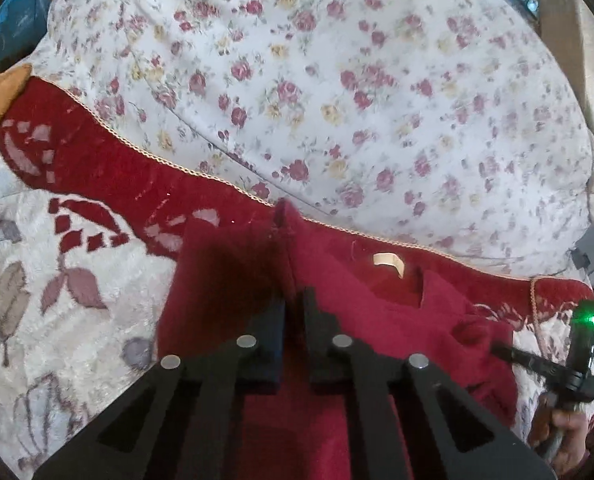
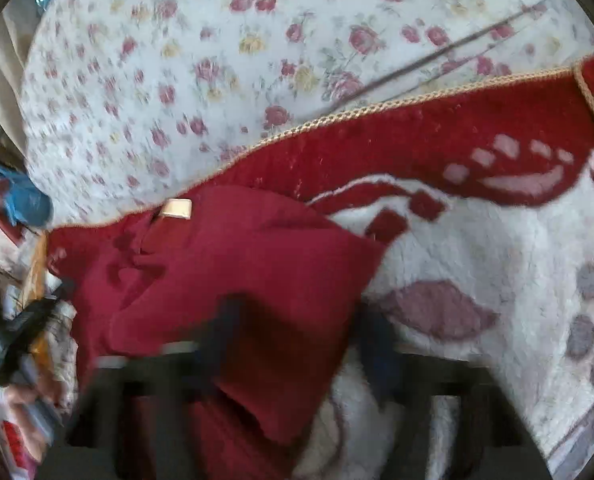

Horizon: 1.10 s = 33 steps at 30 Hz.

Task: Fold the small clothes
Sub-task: 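Grasp the folded sweater edge with the left gripper while the right gripper pinches the side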

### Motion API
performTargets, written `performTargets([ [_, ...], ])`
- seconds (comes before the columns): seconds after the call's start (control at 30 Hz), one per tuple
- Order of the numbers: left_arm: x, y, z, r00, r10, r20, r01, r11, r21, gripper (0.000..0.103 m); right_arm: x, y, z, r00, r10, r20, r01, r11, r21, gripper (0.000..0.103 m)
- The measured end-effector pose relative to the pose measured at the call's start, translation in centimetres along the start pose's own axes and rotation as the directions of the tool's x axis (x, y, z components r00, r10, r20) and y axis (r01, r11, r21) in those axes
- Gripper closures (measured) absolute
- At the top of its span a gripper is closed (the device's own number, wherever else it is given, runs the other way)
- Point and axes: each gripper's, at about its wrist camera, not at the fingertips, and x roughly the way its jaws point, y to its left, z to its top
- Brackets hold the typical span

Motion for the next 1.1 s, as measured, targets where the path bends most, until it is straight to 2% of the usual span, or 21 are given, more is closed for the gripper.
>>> performTargets([
  [0.07,-0.6,0.1,-0.5,1.0,0.014,-0.006,-0.014,1.0,0.011,0.096,-2.0,0.5,0.8,0.996,-0.042,0.083,0.046,0.998,-0.049,0.088],
  [0.1,-0.6,0.2,-0.9,0.999,0.028,-0.016,-0.028,0.999,0.019,0.096,-2.5,0.3,1.1,0.99,-0.094,0.108,0.1,0.994,-0.053,0.088],
  [0.2,0.7,0.5,-2.1,0.995,0.075,-0.066,-0.073,0.997,0.032,0.096,-2.1,-1.1,1.1,0.958,-0.268,0.104,0.274,0.961,-0.048,0.086],
  [0.23,1.1,0.7,-2.5,0.993,0.087,-0.085,-0.084,0.996,0.033,0.096,-2.4,-1.7,0.7,0.966,-0.247,0.078,0.25,0.968,-0.022,0.084],
  [0.3,1.4,1.0,-2.9,0.991,0.088,-0.099,-0.086,0.996,0.02,0.096,-4.2,-1.5,-0.2,0.99,-0.102,0.098,0.102,0.995,-0.003,0.083],
  [0.33,1.3,1.0,-2.9,0.991,0.089,-0.097,-0.087,0.996,0.023,0.096,-5.1,-0.5,-0.9,0.992,-0.05,0.112,0.055,0.998,-0.039,0.081],
  [0.4,1.1,0.8,-3.0,0.991,0.097,-0.091,-0.094,0.995,0.035,0.096,-5.4,2.2,-2.6,0.995,-0.019,0.098,0.034,0.987,-0.157,0.066],
  [0.5,1.0,0.9,-3.0,0.991,0.097,-0.09,-0.096,0.995,0.019,0.096,-3.6,5.2,-5.2,1.0,0.007,-0.014,-0.011,0.956,-0.295,0.067],
  [0.57,0.7,1.3,-3.2,0.992,0.093,-0.088,-0.093,0.996,0.002,0.092,-3.6,5.5,-7.4,0.997,0.009,-0.082,-0.039,0.929,-0.368,0.078],
  [0.6,0.5,1.4,-3.3,0.992,0.089,-0.087,-0.089,0.996,-0.001,0.09,-4.0,5.3,-8.0,0.996,0.012,-0.09,-0.046,0.922,-0.385,0.078],
  [0.7,-0.4,1.4,-3.3,0.994,0.084,-0.072,-0.082,0.996,0.026,0.068,-6.4,4.0,-9.1,0.993,0.023,-0.118,-0.067,0.922,-0.381,0.078],
  [0.73,-0.6,1.4,-3.3,0.995,0.082,-0.063,-0.08,0.996,0.027,0.053,-7.2,3.3,-9.0,0.992,0.028,-0.119,-0.068,0.933,-0.354,0.078],
  [0.77,-0.9,1.5,-3.3,0.996,0.076,-0.052,-0.075,0.997,0.019,0.043,-7.8,2.8,-8.6,0.994,0.034,-0.102,-0.066,0.942,-0.328,0.077],
  [0.83,-1.3,1.6,-3.1,0.997,0.073,-0.035,-0.073,0.997,0.001,0.041,-8.5,1.5,-7.5,0.998,0.042,-0.041,-0.052,0.965,-0.256,0.057],
  [0.87,-1.4,1.7,-3.0,0.997,0.076,-0.032,-0.076,0.997,-0.002,0.041,-8.4,1.0,-6.9,0.999,0.042,-0.013,-0.043,0.978,-0.203,0.03],
  [0.9,-1.5,1.7,-2.9,0.996,0.082,-0.027,-0.082,0.997,-0.004,0.041,-7.9,0.5,-6.2,0.999,0.046,0.016,-0.044,0.991,-0.128,0.015],
  [0.93,-1.6,1.8,-2.8,0.996,0.088,-0.021,-0.088,0.996,-0.01,0.041,-7.0,-0.2,-5.6,0.997,0.069,0.034,-0.068,0.997,-0.043,0.015],
  [1.0,-1.7,2.1,-2.6,0.996,0.092,-0.014,-0.093,0.995,-0.027,0.04,-3.9,-0.7,-4.2,0.995,0.103,0.003,-0.103,0.992,0.071,0.016],
  [1.03,-1.6,2.3,-2.6,0.995,0.096,-0.014,-0.096,0.995,-0.031,0.038,-2.7,-0.2,-3.7,0.995,0.102,-0.009,-0.101,0.992,0.076,0.019],
  [1.07,-1.5,2.4,-2.6,0.994,0.104,-0.016,-0.105,0.994,-0.035,0.038,-1.3,0.4,-3.5,0.996,0.087,-0.028,-0.086,0.995,0.043,0.04],
  [1.1,-1.4,2.6,-2.5,0.994,0.111,-0.019,-0.112,0.993,-0.036,0.038,-0.3,1.2,-3.3,0.999,0.016,-0.042,-0.017,1.0,-0.023,0.073],
])
